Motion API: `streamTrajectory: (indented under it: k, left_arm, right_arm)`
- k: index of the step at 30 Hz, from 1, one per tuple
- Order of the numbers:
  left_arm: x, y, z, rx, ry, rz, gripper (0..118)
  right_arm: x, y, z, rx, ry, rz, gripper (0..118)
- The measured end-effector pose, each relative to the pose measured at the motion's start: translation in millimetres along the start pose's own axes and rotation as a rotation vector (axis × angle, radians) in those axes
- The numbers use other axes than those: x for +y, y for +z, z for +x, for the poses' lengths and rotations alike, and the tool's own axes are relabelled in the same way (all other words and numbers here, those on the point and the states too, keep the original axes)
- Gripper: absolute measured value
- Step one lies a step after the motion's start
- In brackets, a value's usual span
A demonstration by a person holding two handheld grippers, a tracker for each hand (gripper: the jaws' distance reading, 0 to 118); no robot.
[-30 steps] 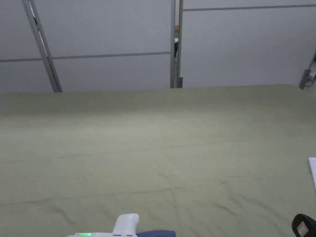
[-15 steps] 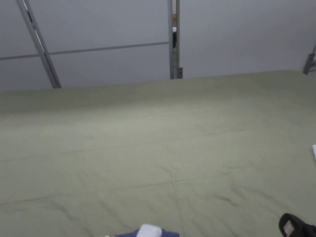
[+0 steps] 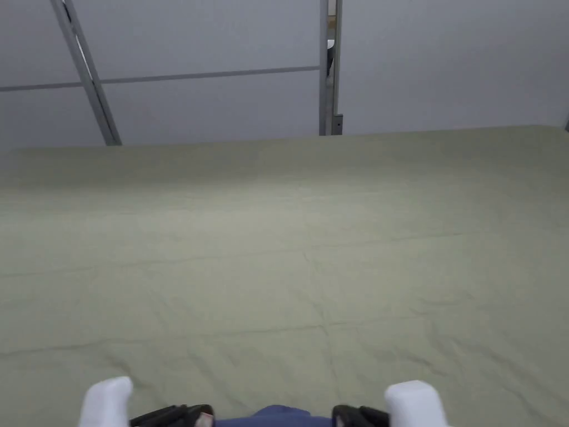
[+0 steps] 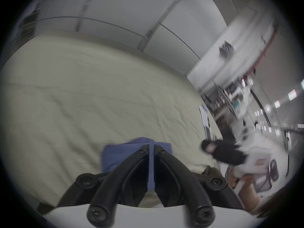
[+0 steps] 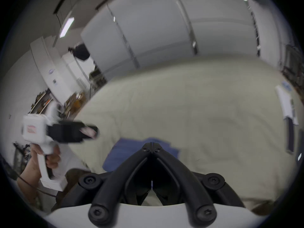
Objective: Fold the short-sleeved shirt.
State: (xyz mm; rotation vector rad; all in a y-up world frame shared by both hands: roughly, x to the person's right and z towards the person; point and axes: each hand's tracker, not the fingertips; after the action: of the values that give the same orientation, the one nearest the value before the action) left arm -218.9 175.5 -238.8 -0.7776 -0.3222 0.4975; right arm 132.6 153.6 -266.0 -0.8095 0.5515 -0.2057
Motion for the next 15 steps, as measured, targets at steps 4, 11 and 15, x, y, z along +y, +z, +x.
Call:
streamTrajectory:
  k: [4,11,15]
  left_arm:
    - [-17.8,27.4,-51.9,0.017,0.194,0.051,5]
    - [-40.7,-11.5,-102.7,-0.194,0.439,-0.091,118]
    - [-50.1,-93.0,-110.7,-0.32,0.565,-0.221,118]
  right_arm:
    - [-23.4,-108.7,0.2,-0.063,0.041,-0.449,2]
    - [-13.9,-115.6,14.8,-0.037,-0.01,-0.46,2]
    - [-15.4,-113.7,19.3,-0.022,-0.047,-0.455,2]
